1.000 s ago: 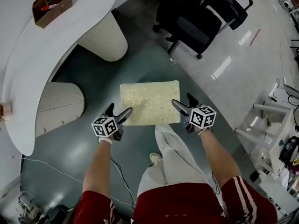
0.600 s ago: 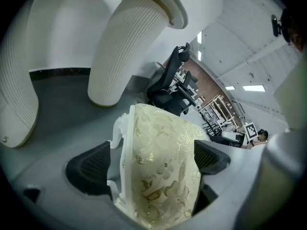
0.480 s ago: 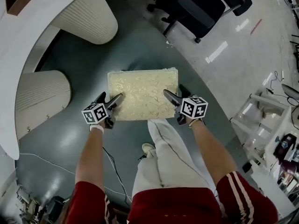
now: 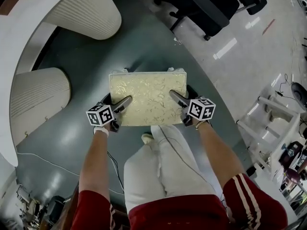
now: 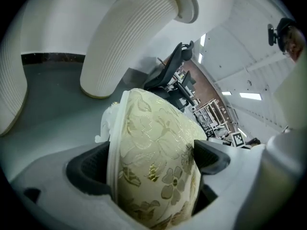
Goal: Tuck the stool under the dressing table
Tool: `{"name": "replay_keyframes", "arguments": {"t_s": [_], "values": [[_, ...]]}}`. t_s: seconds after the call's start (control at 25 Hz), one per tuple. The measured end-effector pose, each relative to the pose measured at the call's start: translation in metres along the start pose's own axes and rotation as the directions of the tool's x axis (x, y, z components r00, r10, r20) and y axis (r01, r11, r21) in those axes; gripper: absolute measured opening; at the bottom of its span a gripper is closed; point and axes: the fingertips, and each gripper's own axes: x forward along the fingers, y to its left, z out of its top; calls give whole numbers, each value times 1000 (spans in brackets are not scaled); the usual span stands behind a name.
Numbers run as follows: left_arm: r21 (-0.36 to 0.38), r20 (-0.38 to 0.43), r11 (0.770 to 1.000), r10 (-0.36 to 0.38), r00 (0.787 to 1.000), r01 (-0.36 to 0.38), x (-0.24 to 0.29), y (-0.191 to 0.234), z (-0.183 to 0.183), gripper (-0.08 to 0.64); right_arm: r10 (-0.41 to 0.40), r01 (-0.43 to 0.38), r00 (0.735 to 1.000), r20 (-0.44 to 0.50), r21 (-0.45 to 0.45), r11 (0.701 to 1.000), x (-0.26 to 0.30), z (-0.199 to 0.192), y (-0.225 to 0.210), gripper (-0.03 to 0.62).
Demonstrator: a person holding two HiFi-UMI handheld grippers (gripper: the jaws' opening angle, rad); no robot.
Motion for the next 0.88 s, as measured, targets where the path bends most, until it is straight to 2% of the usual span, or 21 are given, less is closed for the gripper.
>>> {"name": "replay_keyframes", "arguments": {"t_s": [0.16,0.24,0.4,0.48,0.64,0.88], "values": [[-19,2,999,-32,999,32,1,2,2,541,95,-97,995,23,111,989,7,-4,5,473],[-18,13,999,-30,999,31,0,1,3,541,101,-106,994,43,137,985,7,-4,7,460],[23,35,1000,-3,999,3,1,0,6,522,42,-47,998,51,103,994,4,0,7,438],[15,35,1000,16,999,-16,-1,1,2,522,35,-39,999,39,97,995,4,-1,8,433],[-56,63,997,48,997,-45,-24,-2,-18,523,58,-56,998,-22,63,996,-3,-5,21,427],[-161,127,982,123,984,-102,-93,-16,-51,522,118,-120,985,-127,-8,993,-18,-17,74,426]]}}
